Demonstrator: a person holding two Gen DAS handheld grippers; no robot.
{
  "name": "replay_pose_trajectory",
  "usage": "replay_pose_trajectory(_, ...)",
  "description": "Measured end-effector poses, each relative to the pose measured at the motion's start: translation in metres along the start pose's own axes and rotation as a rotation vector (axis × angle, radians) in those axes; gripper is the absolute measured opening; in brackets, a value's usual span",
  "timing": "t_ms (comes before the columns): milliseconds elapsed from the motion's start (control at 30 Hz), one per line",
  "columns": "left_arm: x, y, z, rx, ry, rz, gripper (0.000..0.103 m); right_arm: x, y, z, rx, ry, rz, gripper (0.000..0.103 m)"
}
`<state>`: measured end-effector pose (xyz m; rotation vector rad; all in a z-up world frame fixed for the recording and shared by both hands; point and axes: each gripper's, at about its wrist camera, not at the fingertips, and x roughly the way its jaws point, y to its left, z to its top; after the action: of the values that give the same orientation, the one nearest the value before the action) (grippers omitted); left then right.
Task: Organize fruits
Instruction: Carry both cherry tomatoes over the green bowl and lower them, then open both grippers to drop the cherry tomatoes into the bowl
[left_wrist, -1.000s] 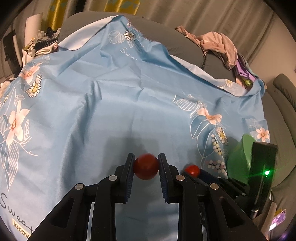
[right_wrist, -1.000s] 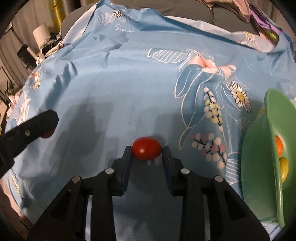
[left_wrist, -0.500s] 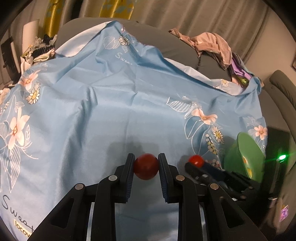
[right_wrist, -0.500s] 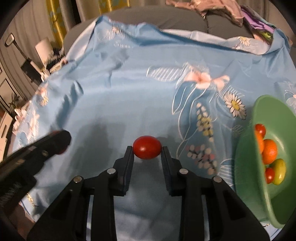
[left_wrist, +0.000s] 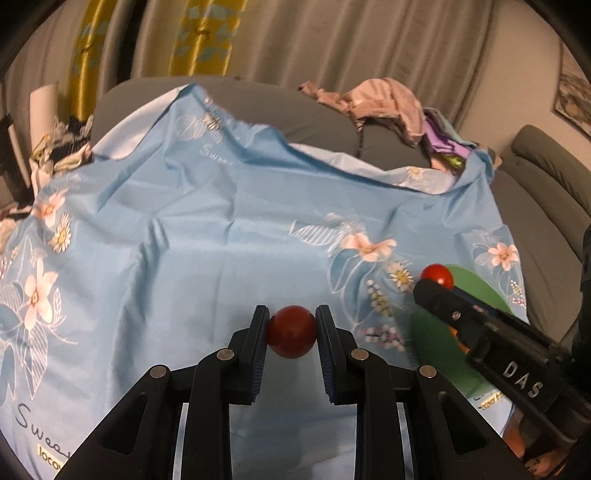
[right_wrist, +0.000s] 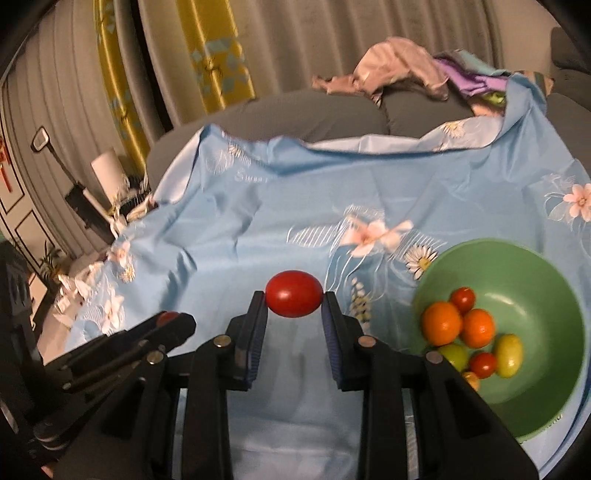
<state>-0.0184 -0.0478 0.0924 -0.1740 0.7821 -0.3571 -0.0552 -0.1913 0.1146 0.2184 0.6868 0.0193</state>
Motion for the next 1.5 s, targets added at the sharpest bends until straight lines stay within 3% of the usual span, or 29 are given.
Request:
replay_pose_trajectory(333, -0.005, -0.05, 0.01, 0.085, -0.044, -0.052, 0.025, -0.042, -0.044, 0.006, 0.096, -0.114, -0.073, 0.031)
replay_pose_trajectory(633, 0.009, -0.105, 0.018, 0.177, -0.03, -0.137, 0.025, -0.063, -0.099, 0.0, 0.245, -0.149, -0.17, 0.031)
replay_pose_trajectory(933, 0.035, -0.153, 0.008, 0.261, 0.043, -0.196, 0.025, -0.06, -0.133, -0.007, 0.335, -0.107, -0.225, 0.031)
replay_pose_trajectory(1500, 0.071, -0.17, -0.012, 0.278, 0.181, -0.224, 0.025, -0.039, -0.165, -0.018, 0.404, 0.006, -0.31, 0.032)
